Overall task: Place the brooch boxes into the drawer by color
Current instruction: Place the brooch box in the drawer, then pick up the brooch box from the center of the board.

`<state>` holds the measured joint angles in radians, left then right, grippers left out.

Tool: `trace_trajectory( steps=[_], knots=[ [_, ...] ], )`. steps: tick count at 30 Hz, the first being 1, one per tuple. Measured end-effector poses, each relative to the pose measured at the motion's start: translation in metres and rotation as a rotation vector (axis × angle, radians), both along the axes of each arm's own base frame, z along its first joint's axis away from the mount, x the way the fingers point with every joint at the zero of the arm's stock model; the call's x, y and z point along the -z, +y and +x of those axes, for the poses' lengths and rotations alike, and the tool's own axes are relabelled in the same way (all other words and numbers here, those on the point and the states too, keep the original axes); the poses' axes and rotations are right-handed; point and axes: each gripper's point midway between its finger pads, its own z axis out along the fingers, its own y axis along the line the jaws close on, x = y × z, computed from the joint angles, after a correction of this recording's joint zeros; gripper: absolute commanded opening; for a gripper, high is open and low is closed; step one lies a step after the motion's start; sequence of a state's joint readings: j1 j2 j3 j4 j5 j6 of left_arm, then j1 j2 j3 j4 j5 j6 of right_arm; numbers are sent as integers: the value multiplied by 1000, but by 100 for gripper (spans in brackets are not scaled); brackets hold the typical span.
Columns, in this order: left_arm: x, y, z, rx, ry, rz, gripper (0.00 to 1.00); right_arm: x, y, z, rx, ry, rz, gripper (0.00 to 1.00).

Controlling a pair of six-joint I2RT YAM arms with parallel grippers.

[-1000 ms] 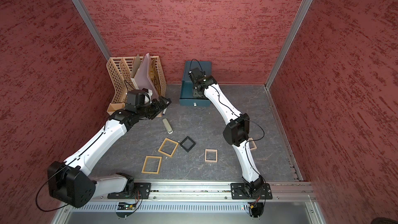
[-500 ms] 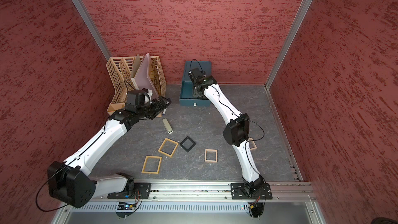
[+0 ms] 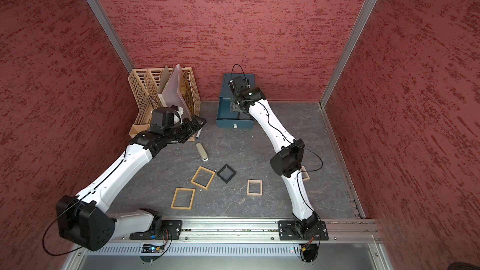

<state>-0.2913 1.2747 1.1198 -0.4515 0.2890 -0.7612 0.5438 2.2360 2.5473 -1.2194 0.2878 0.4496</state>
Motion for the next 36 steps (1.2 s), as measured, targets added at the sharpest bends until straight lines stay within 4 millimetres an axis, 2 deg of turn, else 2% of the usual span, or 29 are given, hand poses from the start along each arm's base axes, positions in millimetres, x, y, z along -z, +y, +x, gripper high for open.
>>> trace_trajectory(
  steps=[4,7,10,14,20,25,30,36],
  knots=[
    [-2,1,-1,1,-6,4,96,-43,5,-14,-53,-91,21,83],
    [-5,5,-3,-4,-13,4,96,-76,14,-43,-132,-165,32,87],
    [-12,10,-5,-16,-31,0,96,-93,22,-80,-223,-208,38,91],
    [-14,15,-12,-25,-44,-3,96,-92,33,-118,-329,-225,40,91],
    [-8,19,-21,-29,-31,1,96,-51,48,-153,-444,-172,-9,91],
    [-3,24,-27,-36,-19,6,96,-6,66,-193,-558,-108,-59,98],
    [0,30,-32,-46,-14,10,96,50,77,-230,-657,-11,-118,98],
    [-3,38,-33,-67,-17,9,96,116,79,-254,-722,123,-151,98]
  ],
)
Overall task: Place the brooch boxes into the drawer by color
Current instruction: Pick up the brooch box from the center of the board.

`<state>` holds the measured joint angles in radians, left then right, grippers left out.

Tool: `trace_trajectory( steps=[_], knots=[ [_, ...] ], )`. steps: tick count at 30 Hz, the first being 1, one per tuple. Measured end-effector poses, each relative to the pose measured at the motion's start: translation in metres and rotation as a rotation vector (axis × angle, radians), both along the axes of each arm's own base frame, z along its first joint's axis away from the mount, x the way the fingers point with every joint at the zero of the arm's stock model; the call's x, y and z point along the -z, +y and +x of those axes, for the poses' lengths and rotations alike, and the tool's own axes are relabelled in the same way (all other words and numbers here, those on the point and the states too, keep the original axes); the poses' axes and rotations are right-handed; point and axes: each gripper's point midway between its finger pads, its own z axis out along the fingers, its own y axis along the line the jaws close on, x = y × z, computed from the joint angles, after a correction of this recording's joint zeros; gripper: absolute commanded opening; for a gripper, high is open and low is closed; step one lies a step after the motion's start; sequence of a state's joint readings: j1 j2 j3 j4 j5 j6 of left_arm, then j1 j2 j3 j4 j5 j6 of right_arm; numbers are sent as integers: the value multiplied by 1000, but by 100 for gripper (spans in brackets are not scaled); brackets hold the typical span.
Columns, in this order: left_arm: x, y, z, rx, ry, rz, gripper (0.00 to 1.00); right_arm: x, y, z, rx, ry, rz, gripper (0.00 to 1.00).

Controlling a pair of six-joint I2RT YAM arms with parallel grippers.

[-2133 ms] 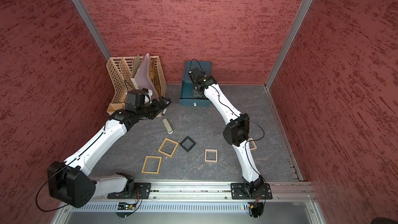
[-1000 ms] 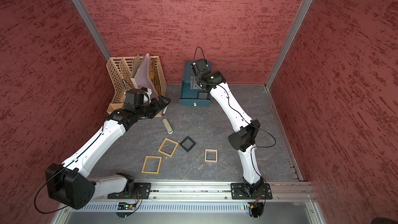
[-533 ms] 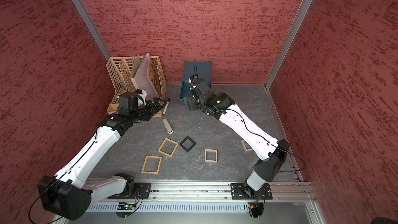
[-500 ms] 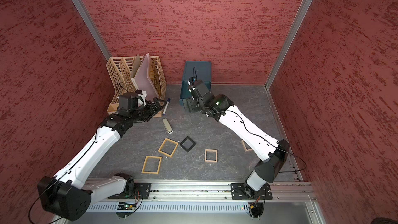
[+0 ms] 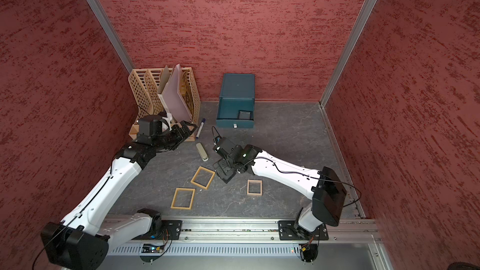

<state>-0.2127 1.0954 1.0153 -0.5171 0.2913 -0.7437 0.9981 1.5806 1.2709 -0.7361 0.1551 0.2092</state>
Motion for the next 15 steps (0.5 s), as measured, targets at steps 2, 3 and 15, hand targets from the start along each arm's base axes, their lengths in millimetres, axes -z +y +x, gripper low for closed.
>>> trace_trajectory(
  steps=[2,3,15],
  knots=[
    [-1,1,0,-2,-3,-2,96,19,1,-4,-10,35,-22,99],
    [-1,2,0,-4,-2,-2,96,28,1,-5,-13,50,-34,99],
    [-3,3,-3,1,0,-12,96,88,9,-9,-37,123,-76,99]
  ],
)
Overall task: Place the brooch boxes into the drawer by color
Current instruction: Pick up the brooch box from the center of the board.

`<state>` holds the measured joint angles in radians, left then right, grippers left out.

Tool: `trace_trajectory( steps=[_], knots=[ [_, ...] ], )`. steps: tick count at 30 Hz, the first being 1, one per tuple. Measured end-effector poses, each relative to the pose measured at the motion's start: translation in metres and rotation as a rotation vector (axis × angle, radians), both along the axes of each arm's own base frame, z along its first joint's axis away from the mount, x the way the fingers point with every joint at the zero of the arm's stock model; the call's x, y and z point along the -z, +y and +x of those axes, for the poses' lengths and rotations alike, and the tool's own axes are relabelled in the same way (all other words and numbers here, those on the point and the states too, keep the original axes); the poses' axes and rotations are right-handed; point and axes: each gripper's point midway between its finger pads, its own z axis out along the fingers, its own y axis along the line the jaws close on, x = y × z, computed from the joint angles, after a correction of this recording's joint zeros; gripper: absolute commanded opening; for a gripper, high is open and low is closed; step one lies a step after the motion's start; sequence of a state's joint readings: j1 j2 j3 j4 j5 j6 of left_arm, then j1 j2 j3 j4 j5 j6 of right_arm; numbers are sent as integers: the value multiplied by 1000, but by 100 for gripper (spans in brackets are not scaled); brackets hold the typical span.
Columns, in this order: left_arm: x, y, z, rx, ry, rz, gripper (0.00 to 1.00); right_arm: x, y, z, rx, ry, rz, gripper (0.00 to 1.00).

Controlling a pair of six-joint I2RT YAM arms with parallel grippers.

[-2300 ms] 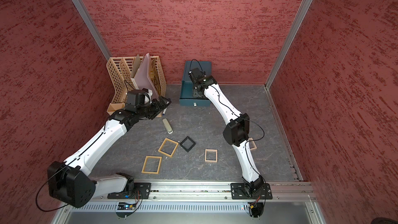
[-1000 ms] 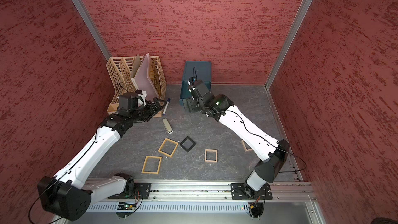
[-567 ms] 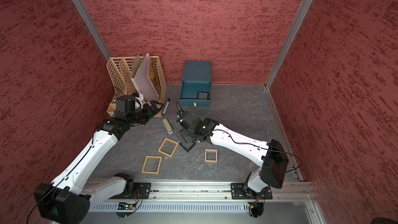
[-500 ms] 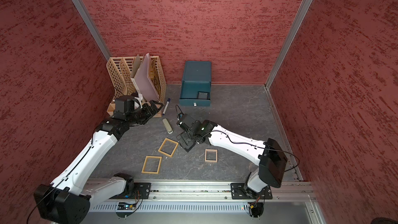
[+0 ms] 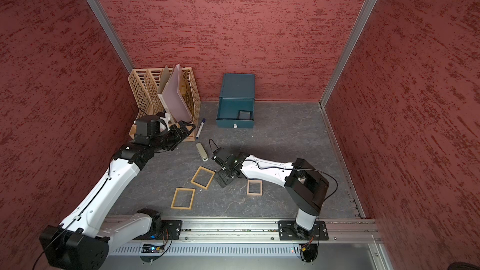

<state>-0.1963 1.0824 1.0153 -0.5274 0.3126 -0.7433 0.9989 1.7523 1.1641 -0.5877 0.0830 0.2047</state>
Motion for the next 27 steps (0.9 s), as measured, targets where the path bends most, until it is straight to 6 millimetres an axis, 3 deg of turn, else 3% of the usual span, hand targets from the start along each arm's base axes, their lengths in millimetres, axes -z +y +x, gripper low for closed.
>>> trace_trajectory(
  steps=[13,18,27],
  knots=[
    [1,0,-2,1,9,1,96,39,2,7,8,14,-62,98],
    [2,0,-2,1,11,1,96,38,5,10,7,-2,-56,96],
    [2,0,-3,2,12,1,96,39,8,12,7,-2,-54,81]
  ],
)
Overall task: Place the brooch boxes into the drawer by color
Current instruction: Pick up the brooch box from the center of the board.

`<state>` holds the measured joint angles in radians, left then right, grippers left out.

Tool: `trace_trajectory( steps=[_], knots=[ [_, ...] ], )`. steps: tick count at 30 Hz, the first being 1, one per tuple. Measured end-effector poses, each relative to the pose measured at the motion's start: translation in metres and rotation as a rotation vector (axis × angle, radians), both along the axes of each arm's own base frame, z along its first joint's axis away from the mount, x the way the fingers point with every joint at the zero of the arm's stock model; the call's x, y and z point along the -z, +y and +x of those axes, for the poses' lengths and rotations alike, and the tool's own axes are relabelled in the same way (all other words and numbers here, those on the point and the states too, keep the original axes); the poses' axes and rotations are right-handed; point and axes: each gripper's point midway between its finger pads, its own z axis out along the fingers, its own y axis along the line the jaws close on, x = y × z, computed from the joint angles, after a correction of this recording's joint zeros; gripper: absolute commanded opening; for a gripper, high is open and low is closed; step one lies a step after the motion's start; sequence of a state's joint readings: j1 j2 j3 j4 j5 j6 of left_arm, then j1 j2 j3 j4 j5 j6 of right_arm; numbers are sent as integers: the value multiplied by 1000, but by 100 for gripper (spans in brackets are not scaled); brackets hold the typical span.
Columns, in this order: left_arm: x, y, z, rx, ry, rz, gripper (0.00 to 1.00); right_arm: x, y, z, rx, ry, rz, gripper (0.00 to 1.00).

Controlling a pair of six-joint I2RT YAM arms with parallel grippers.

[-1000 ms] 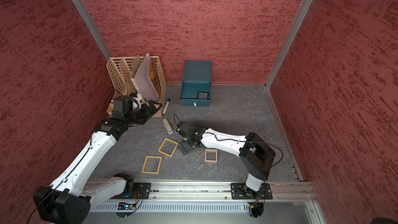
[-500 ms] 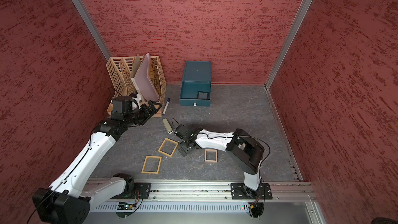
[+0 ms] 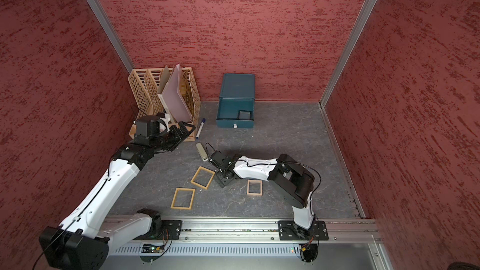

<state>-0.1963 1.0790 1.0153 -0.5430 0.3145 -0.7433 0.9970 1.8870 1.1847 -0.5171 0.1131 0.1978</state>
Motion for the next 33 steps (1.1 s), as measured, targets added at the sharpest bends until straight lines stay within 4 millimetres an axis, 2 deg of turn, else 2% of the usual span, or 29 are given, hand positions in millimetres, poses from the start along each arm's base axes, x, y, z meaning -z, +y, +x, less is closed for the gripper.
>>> trace_trajectory(
  steps=[12,16,20,30,33],
  knots=[
    [0,0,0,1,0,-1,96,-2,-3,1,22,-2,-5,71],
    [0,0,0,1,-1,-1,96,-13,-9,0,52,-8,-6,69],
    [-1,0,0,1,-2,-2,96,-45,-8,3,93,-33,35,66],
    [1,-3,0,12,-1,-10,97,-161,0,27,214,-155,167,67],
    [5,-3,-2,16,9,-11,96,-185,0,33,239,-173,192,67]
  ],
)
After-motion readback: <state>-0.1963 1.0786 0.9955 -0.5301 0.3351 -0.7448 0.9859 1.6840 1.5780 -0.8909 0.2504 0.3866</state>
